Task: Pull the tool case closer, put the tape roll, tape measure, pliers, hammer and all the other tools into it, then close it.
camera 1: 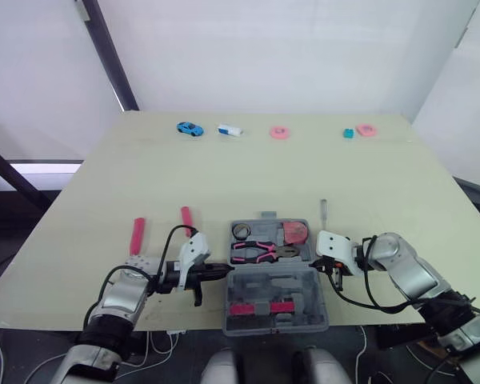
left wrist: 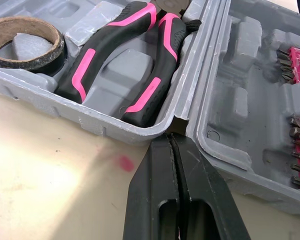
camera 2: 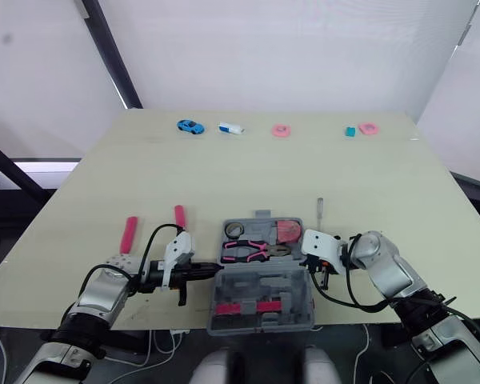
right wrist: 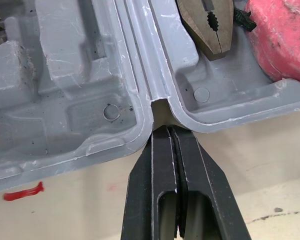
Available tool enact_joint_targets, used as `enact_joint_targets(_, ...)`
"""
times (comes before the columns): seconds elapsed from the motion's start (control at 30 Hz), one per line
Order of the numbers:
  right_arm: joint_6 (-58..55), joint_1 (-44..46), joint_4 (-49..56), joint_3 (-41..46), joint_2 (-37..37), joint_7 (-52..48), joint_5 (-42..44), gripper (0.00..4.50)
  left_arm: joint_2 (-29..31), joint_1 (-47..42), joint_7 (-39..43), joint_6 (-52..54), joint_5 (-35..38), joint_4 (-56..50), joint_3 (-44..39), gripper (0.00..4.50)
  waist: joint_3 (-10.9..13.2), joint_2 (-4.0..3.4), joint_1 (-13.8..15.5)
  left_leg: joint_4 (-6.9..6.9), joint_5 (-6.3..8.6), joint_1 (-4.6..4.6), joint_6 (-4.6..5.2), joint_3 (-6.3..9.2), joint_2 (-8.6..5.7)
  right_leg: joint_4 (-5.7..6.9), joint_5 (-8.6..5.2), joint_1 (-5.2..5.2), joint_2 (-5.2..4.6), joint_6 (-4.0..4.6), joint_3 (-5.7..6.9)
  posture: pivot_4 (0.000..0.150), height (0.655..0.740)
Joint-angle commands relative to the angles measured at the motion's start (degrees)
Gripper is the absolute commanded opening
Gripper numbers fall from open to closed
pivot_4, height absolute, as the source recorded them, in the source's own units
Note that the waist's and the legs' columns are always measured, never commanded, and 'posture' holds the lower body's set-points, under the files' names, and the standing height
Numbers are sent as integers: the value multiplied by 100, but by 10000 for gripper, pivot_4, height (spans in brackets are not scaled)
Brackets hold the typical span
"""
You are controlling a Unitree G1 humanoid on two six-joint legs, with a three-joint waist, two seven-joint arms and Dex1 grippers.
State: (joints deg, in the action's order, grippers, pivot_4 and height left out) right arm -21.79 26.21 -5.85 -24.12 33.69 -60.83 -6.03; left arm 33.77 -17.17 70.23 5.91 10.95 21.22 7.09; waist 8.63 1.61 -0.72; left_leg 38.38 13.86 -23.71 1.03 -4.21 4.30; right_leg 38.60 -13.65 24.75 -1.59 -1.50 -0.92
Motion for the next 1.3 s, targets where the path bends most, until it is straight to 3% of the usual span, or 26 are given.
enact_joint_targets(0.03, 109, 94, -86, 17, -97, 106, -36, 0, -139, -186, 82, -190, 28, -27, 70, 644, 0, 0, 3, 0, 0, 0, 0, 0, 0, 0, 0, 0, 0, 0, 0, 1500, 7400)
enact_joint_targets(1.3, 341, 452, -833, 122, -404, 283, -295, 0, -440, -1218, 82, -903, -379, 1572, -20, 644, -2, 2, 4, 4, 0, 2, 0, 2, -3, 9, 1, -2, -1, -2, -2, 1500, 7400)
